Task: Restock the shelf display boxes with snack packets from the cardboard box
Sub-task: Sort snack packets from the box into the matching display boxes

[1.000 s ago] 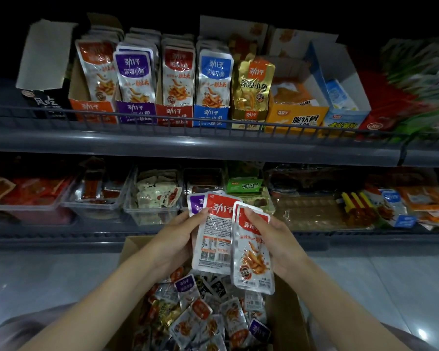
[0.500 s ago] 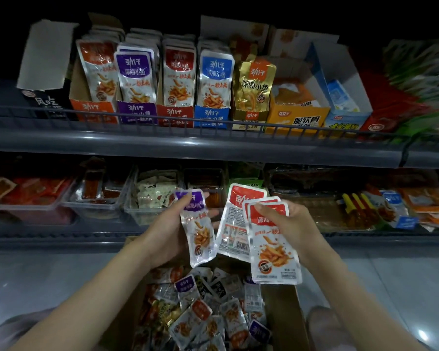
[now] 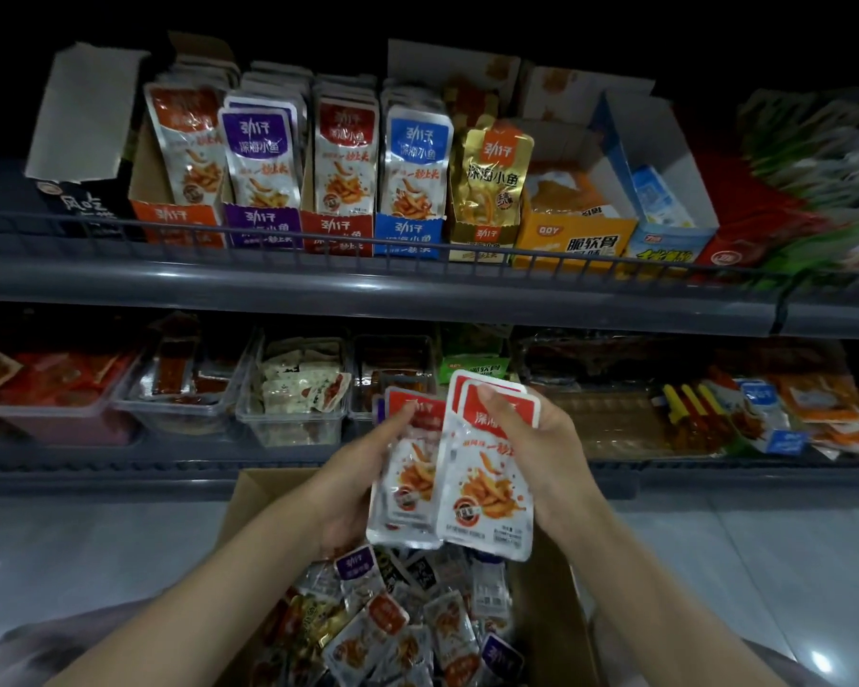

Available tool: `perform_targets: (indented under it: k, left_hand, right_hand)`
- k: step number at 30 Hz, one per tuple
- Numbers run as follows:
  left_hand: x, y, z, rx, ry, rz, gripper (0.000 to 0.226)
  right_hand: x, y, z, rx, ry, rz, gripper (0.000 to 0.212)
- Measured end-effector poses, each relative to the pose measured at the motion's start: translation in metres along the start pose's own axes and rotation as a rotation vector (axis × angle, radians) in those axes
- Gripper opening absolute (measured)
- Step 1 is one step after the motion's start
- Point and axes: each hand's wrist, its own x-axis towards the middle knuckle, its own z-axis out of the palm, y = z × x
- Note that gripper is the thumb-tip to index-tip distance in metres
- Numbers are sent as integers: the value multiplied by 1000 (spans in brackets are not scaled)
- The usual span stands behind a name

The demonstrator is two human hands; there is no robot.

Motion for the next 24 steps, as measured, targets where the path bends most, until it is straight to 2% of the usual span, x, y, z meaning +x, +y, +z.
perform_targets:
  k: [2,6,9,15,17,20,24]
  left_hand:
    - [-2,0,1,63,69,45,41]
    - [-12,2,3,95,100,126,43]
    - [-23,3,-4,200,75,218,28]
    - [-51,18,-18,198,30,288,19]
    - [-61,23,-22,195,11,287,23]
    - [-71,28,-30,99,9,294,36]
    - [-84,45,-41,12,47,348,44]
  right_hand:
    - [-1,2,5,19,17,-24,19]
    - [-6,16,27,-12,25,-32,23]
    - [-8,14,40,-38,29,-99,24]
    - [-22,-5,60,18,-107,-178,23]
    - [-25,-14,66,-31,-128,-266,17]
    - [-24,-28,77,-100,-80,-453,28]
    - [-20,-51,98,-85,-11,-526,32]
